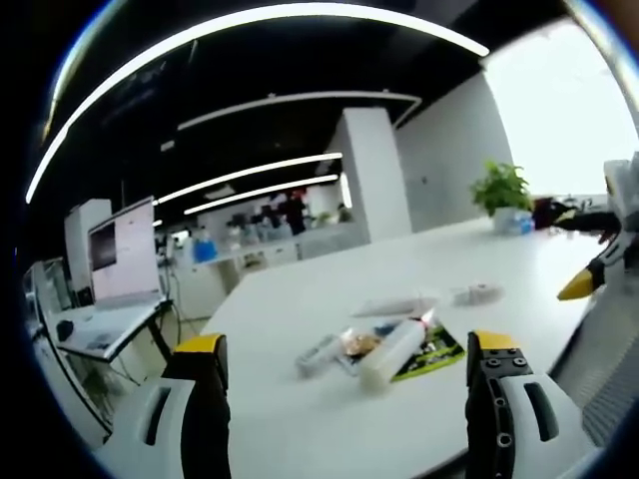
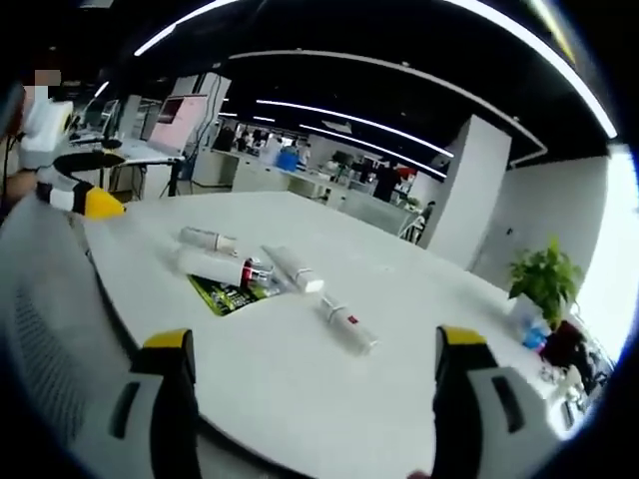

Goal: Arrange the skincare products in the storage area until every visible bottle or jar stands upright without overlapping.

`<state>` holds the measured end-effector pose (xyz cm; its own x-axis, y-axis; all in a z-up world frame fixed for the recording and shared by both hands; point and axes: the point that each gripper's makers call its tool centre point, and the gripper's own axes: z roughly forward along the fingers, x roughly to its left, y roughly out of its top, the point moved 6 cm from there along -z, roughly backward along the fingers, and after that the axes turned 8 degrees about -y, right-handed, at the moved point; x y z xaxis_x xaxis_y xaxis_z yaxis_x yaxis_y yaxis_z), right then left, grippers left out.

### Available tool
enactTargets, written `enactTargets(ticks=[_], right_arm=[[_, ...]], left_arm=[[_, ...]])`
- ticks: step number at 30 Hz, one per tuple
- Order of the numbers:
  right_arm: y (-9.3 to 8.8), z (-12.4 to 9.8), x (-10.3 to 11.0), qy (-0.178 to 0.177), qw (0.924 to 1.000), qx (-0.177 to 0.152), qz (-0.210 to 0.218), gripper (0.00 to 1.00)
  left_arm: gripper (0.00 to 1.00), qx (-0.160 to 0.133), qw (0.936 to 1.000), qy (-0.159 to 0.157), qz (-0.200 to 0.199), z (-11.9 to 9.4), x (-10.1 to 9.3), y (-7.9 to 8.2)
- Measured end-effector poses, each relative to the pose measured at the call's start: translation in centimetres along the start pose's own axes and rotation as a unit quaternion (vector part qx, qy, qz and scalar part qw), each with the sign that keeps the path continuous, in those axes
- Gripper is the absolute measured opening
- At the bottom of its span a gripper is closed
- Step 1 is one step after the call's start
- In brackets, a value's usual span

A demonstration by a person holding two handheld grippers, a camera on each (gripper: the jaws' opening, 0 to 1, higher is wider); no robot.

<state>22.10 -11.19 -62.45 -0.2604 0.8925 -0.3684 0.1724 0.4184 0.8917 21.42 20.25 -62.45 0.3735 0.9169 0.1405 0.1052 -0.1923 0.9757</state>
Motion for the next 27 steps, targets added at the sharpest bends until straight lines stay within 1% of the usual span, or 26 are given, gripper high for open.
enactTargets(ticks=[1,2,3,4,5,9,14,17,18,20,22,25,27], right_arm=[[0.3,0.2,0.2,0.021,0.9996,0.014,-0.01,1.0],[0.3,0.3,0.2,0.03,0.999,0.027,-0.019,1.0],[0.6,0.6,0.0,0.023,0.9991,0.022,-0.029,1.0],[1.0,0.8,-0.1,0.022,0.999,0.013,-0.037,1.0],[1.2,1.0,0.0,0.025,0.999,0.011,-0.036,1.0],[2.0,1.8,0.2,0.043,0.9982,0.013,-0.039,1.0],[3.1,3.3,0.7,0.076,0.9961,0.008,-0.044,1.0],[3.8,4.4,0.5,0.087,0.9945,0.004,-0.057,1.0],[4.0,5.0,0.4,0.095,0.9931,0.007,-0.069,1.0],[4.3,5.8,0.2,0.106,0.9907,0.007,-0.085,1.0],[4.7,6.8,0.1,0.115,0.9884,0.012,-0.099,1.0],[5.6,8.3,-0.1,0.119,0.9859,-0.001,-0.118,1.0],[5.8,9.3,0.1,0.135,0.9819,0.006,-0.133,1.0]], left_arm=[[0.97,0.015,0.9999,-0.008,-0.002,0.0,-0.1,-0.3],[0.97,0.028,0.9995,-0.011,-0.006,0.2,-0.2,-0.6],[0.97,0.026,0.9996,-0.012,-0.004,0.3,-0.1,-0.5],[0.97,0.021,0.9997,-0.013,-0.003,0.2,-0.2,-0.4],[0.97,0.017,0.9997,-0.015,-0.002,0.2,-0.2,-0.3],[0.97,0.016,0.9998,-0.014,-0.003,0.1,-0.2,-0.3],[0.97,0.017,0.9998,-0.008,-0.005,0.1,0.1,-0.2],[0.97,0.009,0.9999,-0.005,-0.009,0.1,0.1,-0.1],[0.97,0.008,0.9999,-0.005,-0.009,0.1,0.1,-0.1],[0.97,0.015,0.9998,-0.013,0.009,0.1,-0.1,-0.1],[0.97,0.012,0.9999,-0.012,-0.001,0.1,-0.1,-0.1],[0.97,0.006,0.9999,-0.008,-0.001,0.1,0.0,0.0],[0.97,0.005,1.0,-0.005,-0.001,0.1,0.0,0.0]])
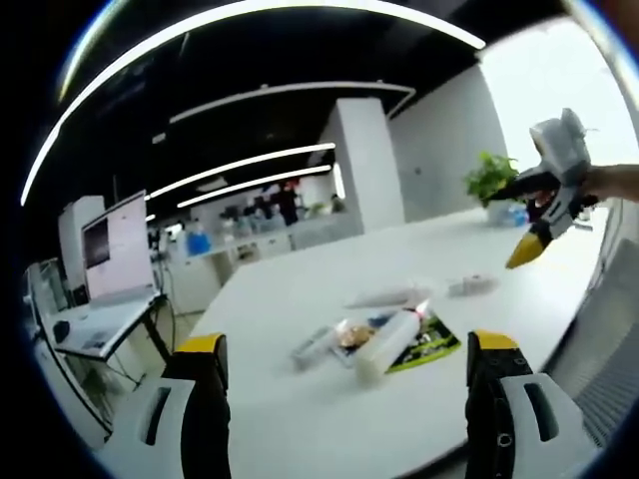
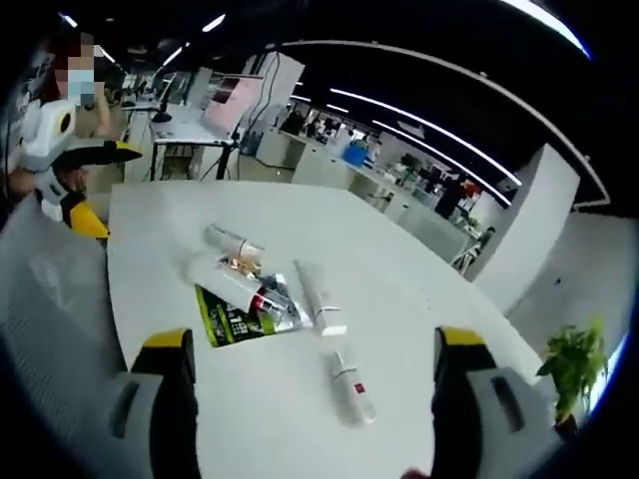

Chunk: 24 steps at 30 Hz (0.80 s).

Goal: Arrange the skincare products in the storage area until every visible bottle or jar stands upright without overlapping.

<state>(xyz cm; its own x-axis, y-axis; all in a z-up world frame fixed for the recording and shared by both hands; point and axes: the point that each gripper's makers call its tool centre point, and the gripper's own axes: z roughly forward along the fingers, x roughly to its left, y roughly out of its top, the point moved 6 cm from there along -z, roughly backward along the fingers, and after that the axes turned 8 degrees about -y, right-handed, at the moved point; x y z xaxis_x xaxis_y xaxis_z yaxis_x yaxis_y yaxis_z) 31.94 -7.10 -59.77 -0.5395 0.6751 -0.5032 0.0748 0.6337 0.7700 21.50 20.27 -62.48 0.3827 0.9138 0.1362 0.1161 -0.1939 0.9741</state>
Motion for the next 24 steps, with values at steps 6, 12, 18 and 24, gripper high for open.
enactTargets(ticks=[6,12,18,24], right_arm=[[-0.1,3.6,-0.9,0.036,0.9992,0.019,-0.003,1.0],[0.1,6.7,-2.0,0.066,0.9972,0.034,-0.004,0.93],[0.2,9.6,-2.5,0.08,0.995,0.058,-0.008,0.89],[0.2,13.3,-2.9,0.097,0.9904,0.091,-0.036,0.79]], left_arm=[[0.97,-0.004,1.0,0.001,0.001,0.0,0.0,0.1],[0.97,-0.01,0.9999,0.005,0.001,0.0,0.1,0.1],[0.97,-0.014,0.9998,0.012,0.001,-0.1,0.5,-0.1],[0.97,-0.015,0.9998,0.012,0.002,-0.2,0.6,-0.2]])
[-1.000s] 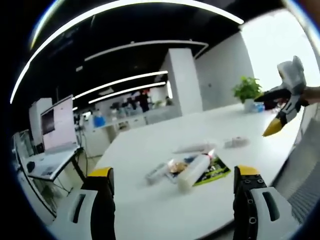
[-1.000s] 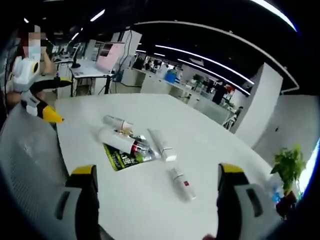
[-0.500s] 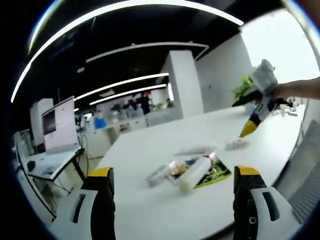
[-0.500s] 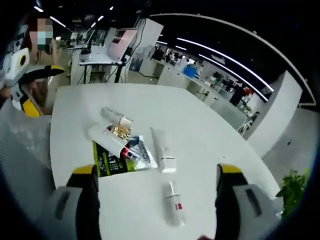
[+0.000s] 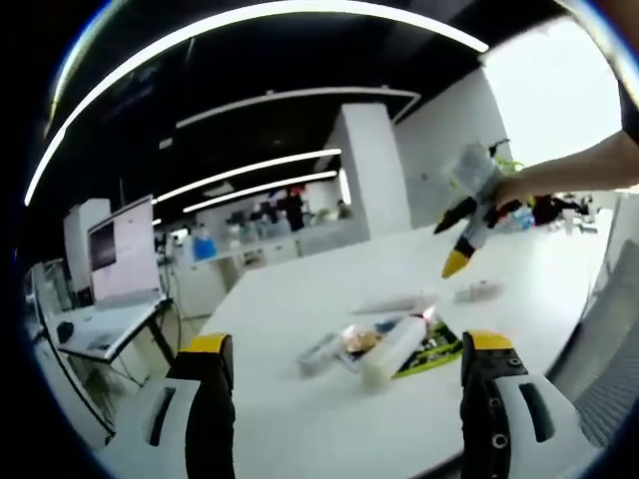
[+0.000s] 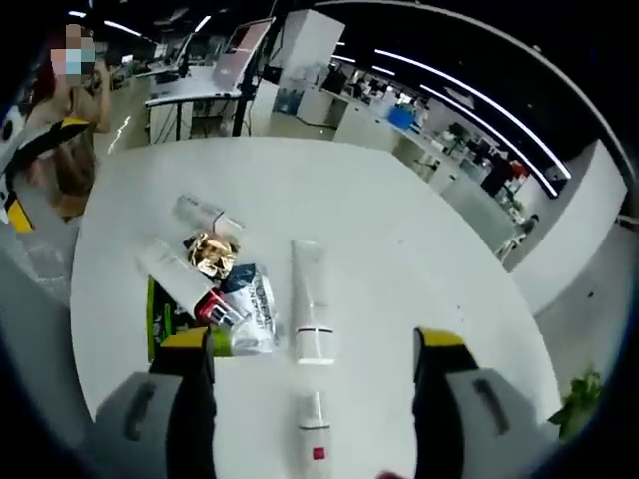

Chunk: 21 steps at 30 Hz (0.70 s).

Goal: Arrange the skincare products in the storage area until every visible bottle or jar stands upright without overlapping.

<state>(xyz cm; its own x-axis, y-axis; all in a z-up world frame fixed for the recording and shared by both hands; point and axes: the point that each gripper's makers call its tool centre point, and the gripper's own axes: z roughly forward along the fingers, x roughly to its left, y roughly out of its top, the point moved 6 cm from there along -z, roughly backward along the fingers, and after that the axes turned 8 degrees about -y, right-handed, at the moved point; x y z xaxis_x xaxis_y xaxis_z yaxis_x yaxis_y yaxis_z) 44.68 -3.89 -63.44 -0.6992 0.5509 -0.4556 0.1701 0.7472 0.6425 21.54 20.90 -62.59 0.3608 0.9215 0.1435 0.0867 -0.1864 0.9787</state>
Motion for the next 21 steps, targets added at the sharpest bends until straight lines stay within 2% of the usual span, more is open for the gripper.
enactTargets(ticks=[2,4,5,6,9,14,17,19,21], right_arm=[[0.3,0.9,-0.2,0.01,0.9999,0.002,0.004,0.74],[0.4,2.1,0.1,0.042,0.9988,0.017,0.021,0.67],[0.7,2.8,-0.1,0.043,0.9984,0.016,0.033,0.64],[0.8,3.0,-0.2,0.042,0.9985,0.014,0.033,0.63],[1.0,4.8,0.2,0.073,0.9967,0.035,0.013,0.55],[0.9,7.2,-0.4,0.092,0.9934,0.067,0.013,0.56],[0.3,8.6,-0.4,0.118,0.9868,0.099,0.049,0.64],[0.0,9.3,-0.1,0.139,0.9805,0.115,0.078,0.63],[-0.2,9.9,-0.1,0.145,0.9782,0.122,0.085,0.62]], left_arm=[[0.96,0.0,1.0,0.003,0.0,0.0,0.1,0.0],[0.95,0.003,1.0,0.002,0.0,0.0,0.1,-0.1],[0.95,0.001,1.0,0.006,0.0,-0.1,0.2,-0.1],[0.96,0.001,1.0,0.006,0.0,-0.1,0.2,-0.1],[0.96,0.003,1.0,0.008,-0.001,-0.1,0.3,-0.2],[0.96,0.007,0.9999,0.008,-0.001,0.0,0.3,-0.3],[0.95,0.01,0.9999,0.009,-0.001,0.0,0.4,-0.3],[0.95,0.009,0.9999,0.01,-0.001,0.0,0.4,-0.3],[0.95,0.01,0.9999,0.011,-0.002,0.0,0.4,-0.3]])
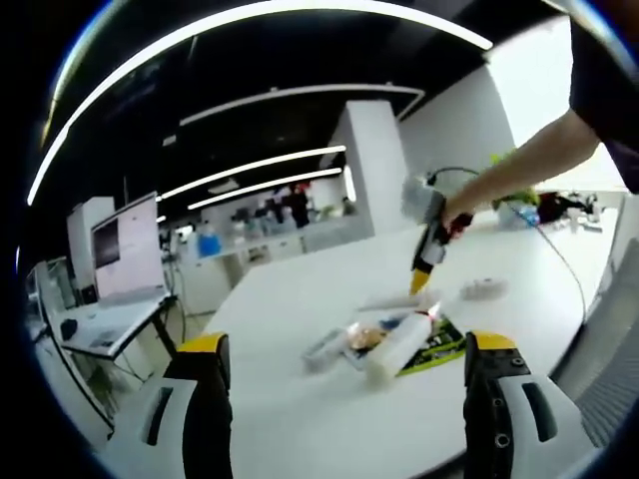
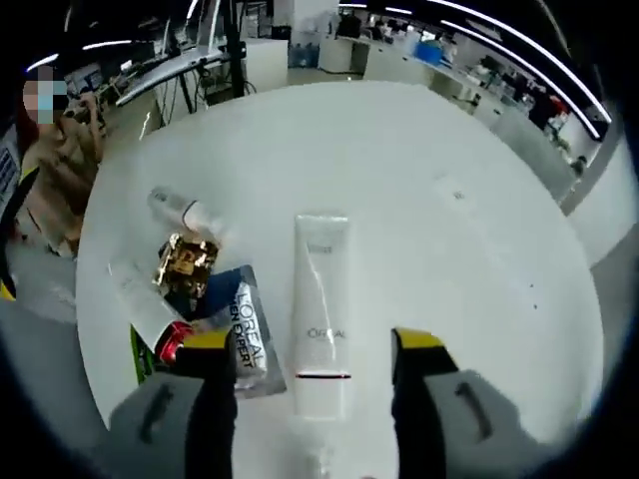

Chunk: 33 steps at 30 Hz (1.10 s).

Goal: Arrange the skincare products in the storage area until every visible bottle or jar stands upright without overlapping.

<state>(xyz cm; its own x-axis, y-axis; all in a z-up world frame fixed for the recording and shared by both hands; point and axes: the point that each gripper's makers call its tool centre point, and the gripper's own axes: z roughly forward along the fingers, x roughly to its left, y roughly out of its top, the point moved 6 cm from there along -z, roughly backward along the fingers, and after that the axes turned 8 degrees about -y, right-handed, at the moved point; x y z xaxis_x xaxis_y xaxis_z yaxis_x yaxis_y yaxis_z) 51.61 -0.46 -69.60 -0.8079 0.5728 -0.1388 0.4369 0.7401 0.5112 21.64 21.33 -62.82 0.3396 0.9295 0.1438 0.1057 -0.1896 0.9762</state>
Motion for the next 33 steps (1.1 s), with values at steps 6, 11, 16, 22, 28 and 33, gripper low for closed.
enactTargets(ticks=[6,11,16,22,28,33], right_arm=[[-0.1,1.8,-0.5,-0.007,0.9996,0.027,-0.003,0.58],[-0.2,3.3,0.0,0.009,0.998,0.06,-0.018,0.52],[-0.2,4.3,0.1,-0.001,0.9954,0.085,-0.044,0.46],[0.5,4.5,0.0,0.006,0.994,0.102,-0.039,0.41],[1.0,4.8,-0.5,0.008,0.9902,0.134,-0.037,0.36],[1.3,5.0,-0.6,0.011,0.9842,0.169,-0.052,0.36]], left_arm=[[0.97,0.003,1.0,0.001,-0.001,0.0,0.0,0.0],[0.97,0.004,1.0,0.001,-0.001,0.1,0.0,0.0],[0.97,0.005,1.0,0.001,-0.001,0.1,0.1,0.0],[0.97,0.007,1.0,-0.001,-0.002,0.1,0.0,-0.1],[0.96,0.011,0.9999,-0.008,-0.001,0.2,-0.1,-0.2],[0.95,0.011,0.9999,-0.01,-0.001,0.2,-0.2,-0.2]])
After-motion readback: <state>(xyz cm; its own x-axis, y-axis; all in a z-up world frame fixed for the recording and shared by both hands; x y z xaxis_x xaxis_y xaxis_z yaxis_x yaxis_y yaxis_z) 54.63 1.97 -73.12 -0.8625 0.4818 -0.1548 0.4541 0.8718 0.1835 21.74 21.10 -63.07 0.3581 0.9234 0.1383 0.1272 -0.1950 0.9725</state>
